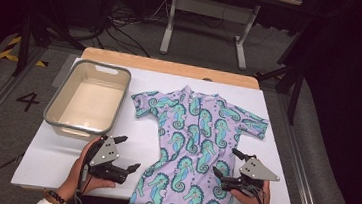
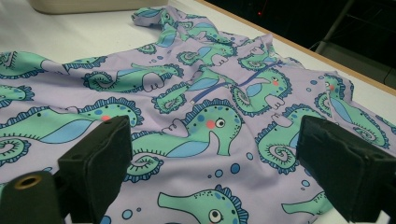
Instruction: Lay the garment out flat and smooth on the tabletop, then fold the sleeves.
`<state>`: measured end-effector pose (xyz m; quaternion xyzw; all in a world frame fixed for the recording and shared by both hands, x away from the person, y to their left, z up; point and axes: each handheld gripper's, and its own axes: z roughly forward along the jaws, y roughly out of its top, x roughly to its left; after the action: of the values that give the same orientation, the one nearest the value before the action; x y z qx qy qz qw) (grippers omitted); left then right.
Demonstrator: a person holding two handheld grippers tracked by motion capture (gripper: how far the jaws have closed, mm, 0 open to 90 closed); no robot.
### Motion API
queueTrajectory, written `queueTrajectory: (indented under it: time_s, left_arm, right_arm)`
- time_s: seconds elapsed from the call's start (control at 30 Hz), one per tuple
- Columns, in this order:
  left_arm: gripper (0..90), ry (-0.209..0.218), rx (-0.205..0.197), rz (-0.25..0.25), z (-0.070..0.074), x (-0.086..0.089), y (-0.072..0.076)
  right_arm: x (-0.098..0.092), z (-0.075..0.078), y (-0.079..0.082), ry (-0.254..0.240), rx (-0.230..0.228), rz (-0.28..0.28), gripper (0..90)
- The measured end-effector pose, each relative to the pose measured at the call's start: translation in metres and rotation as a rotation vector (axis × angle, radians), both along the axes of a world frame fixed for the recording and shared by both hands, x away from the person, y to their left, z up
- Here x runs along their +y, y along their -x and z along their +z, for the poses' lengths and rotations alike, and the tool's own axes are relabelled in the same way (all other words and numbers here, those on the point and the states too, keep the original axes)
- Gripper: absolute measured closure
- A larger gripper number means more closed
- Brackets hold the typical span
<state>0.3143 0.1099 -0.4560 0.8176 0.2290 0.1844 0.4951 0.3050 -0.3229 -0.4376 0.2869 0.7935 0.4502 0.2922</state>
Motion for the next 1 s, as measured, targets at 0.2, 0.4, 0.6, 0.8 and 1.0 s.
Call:
queueTrajectory:
  time_s: [0.2, 0.4, 0.6, 0.8, 1.0]
  left_arm:
    - [9.1, -0.013, 0.008, 0.009, -0.002, 0.001, 0.002]
    - [10.0, -0.017, 0.011, 0.004, -0.002, -0.001, 0.002]
    - [10.2, -0.02, 0.024, -0.001, -0.003, -0.005, 0.0]
    - [12.4, -0.013, 0.037, -0.025, -0.001, -0.017, -0.001]
    - [17.9, -0.039, 0.08, -0.08, 0.001, -0.047, -0.013]
  right_arm:
    - [0.002, 0.0, -0.004, -0.006, 0.002, 0.001, 11.8]
    - [0.001, 0.002, -0.004, -0.022, -0.001, -0.007, 11.9]
    - [-0.003, 0.003, -0.004, -0.031, 0.001, -0.02, 12.2]
    - [-0.005, 0.003, -0.005, -0.03, 0.0, -0.029, 12.8]
    - [-0.007, 0.0, -0.005, -0.029, 0.021, -0.04, 13.0]
